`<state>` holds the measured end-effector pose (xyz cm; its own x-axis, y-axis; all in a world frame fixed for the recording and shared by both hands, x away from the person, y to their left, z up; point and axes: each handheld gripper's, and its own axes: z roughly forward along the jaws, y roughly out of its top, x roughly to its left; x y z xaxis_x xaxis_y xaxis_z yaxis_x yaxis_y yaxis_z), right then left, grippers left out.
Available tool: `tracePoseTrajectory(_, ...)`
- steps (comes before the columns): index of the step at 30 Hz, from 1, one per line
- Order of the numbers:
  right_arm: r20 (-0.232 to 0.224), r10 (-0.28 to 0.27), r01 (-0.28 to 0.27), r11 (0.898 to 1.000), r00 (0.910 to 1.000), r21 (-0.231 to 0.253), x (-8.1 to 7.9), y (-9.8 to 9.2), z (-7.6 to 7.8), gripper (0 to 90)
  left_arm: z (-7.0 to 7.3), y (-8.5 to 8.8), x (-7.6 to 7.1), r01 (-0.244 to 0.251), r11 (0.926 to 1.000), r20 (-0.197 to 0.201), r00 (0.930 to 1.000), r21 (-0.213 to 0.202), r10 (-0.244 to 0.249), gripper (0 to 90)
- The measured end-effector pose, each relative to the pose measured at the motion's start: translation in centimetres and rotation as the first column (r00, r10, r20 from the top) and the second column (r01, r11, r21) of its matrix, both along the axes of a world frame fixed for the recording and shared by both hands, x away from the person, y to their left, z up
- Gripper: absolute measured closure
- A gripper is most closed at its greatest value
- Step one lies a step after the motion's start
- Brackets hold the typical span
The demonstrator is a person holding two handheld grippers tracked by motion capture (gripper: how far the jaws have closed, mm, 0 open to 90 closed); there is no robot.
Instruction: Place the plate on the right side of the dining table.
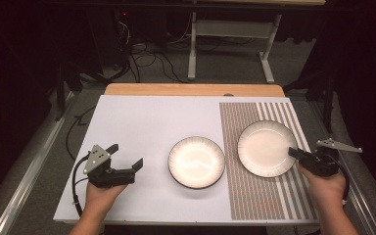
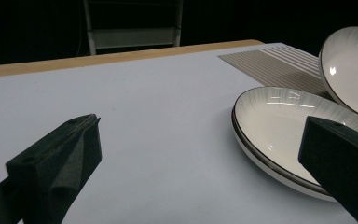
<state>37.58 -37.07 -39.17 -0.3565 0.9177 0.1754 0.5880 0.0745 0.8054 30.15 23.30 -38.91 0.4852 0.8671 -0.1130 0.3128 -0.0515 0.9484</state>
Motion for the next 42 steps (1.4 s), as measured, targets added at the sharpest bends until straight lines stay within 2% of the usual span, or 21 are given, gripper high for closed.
tracePoseTrajectory(3,-0.021,-0.014,0.014,1.000,0.9997,0.004,0.4,0.0,-0.2,81.4,0.0,0.4,0.0,0.003,1.0000,0.003,1.0000,0.007,-0.003,0.1)
tracePoseTrajectory(6,-0.040,-0.028,0.028,1.000,0.9988,0.004,0.8,-0.1,-0.5,80.9,-0.2,0.7,0.0,0.005,0.9999,-0.008,1.0000,-0.010,-0.005,0.1)
tracePoseTrajectory(13,-0.058,-0.048,0.048,0.999,0.9972,-0.007,1.3,0.1,-0.5,80.3,-0.5,0.5,-0.1,0.021,0.9998,-0.022,0.9995,0.003,-0.021,0.1)
tracePoseTrajectory(16,-0.072,-0.053,0.053,0.999,0.9960,0.000,1.7,0.0,-0.7,80.0,-0.4,0.4,-0.2,0.019,0.9998,-0.020,0.9996,0.000,-0.019,0.1)
tracePoseTrajectory(18,-0.096,-0.062,0.065,0.998,0.9935,0.023,1.9,-0.1,-0.8,80.1,-0.4,0.4,-0.2,0.018,0.9998,-0.020,0.9996,-0.003,-0.018,0.1)
tracePoseTrajectory(24,-0.095,-0.065,0.067,0.998,0.9933,0.017,2.3,-0.1,-0.9,80.1,-0.4,0.2,-0.2,0.022,0.9997,-0.021,0.9995,-0.008,-0.022,0.1)
tracePoseTrajectory(29,-0.114,-0.084,0.087,0.996,0.9900,0.020,2.7,-0.2,-1.2,79.9,-0.6,0.2,-0.1,0.018,0.9998,-0.034,0.9992,-0.012,-0.019,0.1)
tracePoseTrajectory(31,-0.107,-0.097,0.097,0.995,0.9895,-0.005,2.8,-0.2,-1.3,80.7,-0.6,0.1,-0.1,0.021,0.9997,-0.037,0.9991,-0.015,-0.022,0.1)
tracePoseTrajectory(32,-0.124,-0.108,0.105,0.994,0.9864,-0.024,2.9,-0.2,-1.4,80.6,-0.6,0.0,-0.1,0.024,0.9997,-0.034,0.9991,-0.009,-0.024,0.1)
tracePoseTrajectory(33,-0.136,-0.111,0.110,0.994,0.9845,-0.016,3.0,-0.3,-1.6,80.7,-0.6,0.0,-0.1,0.024,0.9997,-0.033,0.9992,-0.008,-0.025,0.1)
tracePoseTrajectory(42,-0.138,-0.120,0.118,0.993,0.9831,-0.024,3.2,-0.3,-2.0,81.0,-0.8,-0.2,0.1,0.026,0.9996,-0.043,0.9987,0.010,-0.026,0.1)
